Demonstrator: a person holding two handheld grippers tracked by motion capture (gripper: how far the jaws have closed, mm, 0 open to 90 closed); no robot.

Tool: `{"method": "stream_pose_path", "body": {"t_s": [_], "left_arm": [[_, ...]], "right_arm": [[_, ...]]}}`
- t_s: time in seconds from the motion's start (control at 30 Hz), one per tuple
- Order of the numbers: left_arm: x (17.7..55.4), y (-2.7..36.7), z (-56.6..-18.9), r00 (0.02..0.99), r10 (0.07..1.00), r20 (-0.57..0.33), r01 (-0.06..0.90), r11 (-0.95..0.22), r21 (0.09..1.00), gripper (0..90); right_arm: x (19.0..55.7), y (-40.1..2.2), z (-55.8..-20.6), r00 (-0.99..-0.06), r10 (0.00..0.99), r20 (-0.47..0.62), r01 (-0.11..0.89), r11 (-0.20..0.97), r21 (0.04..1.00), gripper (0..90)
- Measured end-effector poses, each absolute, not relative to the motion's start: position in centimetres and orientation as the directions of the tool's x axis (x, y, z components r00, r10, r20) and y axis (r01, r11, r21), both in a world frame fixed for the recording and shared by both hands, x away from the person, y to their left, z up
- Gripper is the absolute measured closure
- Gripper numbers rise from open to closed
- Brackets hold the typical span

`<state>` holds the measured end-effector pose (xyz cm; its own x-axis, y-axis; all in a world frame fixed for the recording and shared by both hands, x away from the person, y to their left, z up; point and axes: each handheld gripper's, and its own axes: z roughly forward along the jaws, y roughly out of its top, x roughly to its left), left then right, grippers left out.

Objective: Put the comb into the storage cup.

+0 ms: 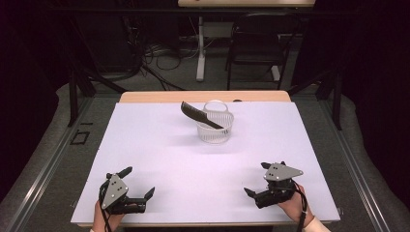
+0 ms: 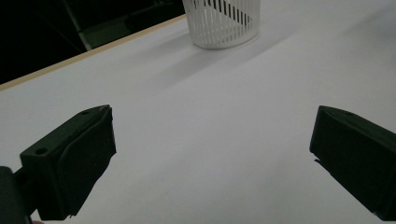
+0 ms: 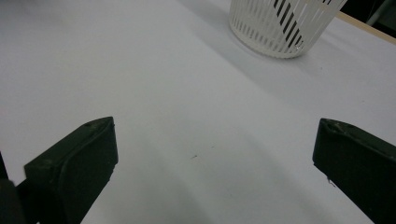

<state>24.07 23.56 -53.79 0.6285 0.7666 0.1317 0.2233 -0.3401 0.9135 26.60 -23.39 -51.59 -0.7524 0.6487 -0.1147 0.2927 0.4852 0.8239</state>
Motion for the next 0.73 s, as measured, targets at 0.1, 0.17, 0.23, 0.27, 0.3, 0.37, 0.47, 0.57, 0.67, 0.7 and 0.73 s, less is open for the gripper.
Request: {"method": "stream_pose_path", "body": {"t_s": [0.1,0.17,0.23,0.27,0.3,0.37,0.47,0.57,0.67,0.7,0.73], "left_arm": [[24.1,23.6,-53.8,0.629,0.767,0.132,0.223,-0.34,0.913,0.2],[24.1,23.6,-53.8,0.628,0.767,0.13,0.224,-0.338,0.914,0.2],[24.1,23.6,-53.8,0.629,0.766,0.131,0.224,-0.339,0.914,0.2],[24.1,23.6,-53.8,0.629,0.766,0.131,0.223,-0.34,0.914,0.2],[24.1,23.6,-53.8,0.629,0.767,0.129,0.225,-0.338,0.914,0.2],[24.1,23.6,-53.8,0.629,0.767,0.13,0.224,-0.339,0.914,0.2],[24.1,23.6,-53.8,0.629,0.766,0.133,0.223,-0.341,0.913,0.2],[24.1,23.6,-53.8,0.63,0.766,0.13,0.224,-0.34,0.913,0.2],[24.2,23.6,-53.7,0.631,0.764,0.134,0.216,-0.34,0.915,0.2],[24.2,23.5,-53.7,0.631,0.765,0.131,0.222,-0.34,0.914,0.2],[24.2,23.5,-53.7,0.631,0.765,0.131,0.223,-0.341,0.913,0.2]], "right_arm": [[26.3,-23.4,-51.7,-0.751,0.65,-0.117,0.291,0.484,0.825,0.0],[26.2,-23.5,-51.8,-0.751,0.65,-0.114,0.294,0.484,0.824,0.0],[26.1,-23.5,-51.8,-0.751,0.65,-0.116,0.293,0.487,0.823,0.0],[26.0,-23.5,-51.8,-0.75,0.652,-0.115,0.291,0.48,0.827,0.0],[25.9,-23.5,-51.8,-0.748,0.653,-0.118,0.29,0.482,0.827,0.0],[25.8,-23.5,-51.9,-0.75,0.651,-0.12,0.287,0.483,0.827,0.0],[25.5,-23.6,-51.7,-0.745,0.654,-0.131,0.275,0.48,0.833,0.0],[25.3,-23.7,-51.6,-0.736,0.661,-0.144,0.26,0.473,0.842,0.0],[25.3,-23.9,-51.6,-0.731,0.667,-0.143,0.261,0.468,0.845,0.0],[25.3,-23.9,-51.6,-0.732,0.666,-0.141,0.258,0.464,0.848,0.0],[25.2,-24.0,-51.6,-0.73,0.668,-0.144,0.254,0.462,0.85,0.0]]}}
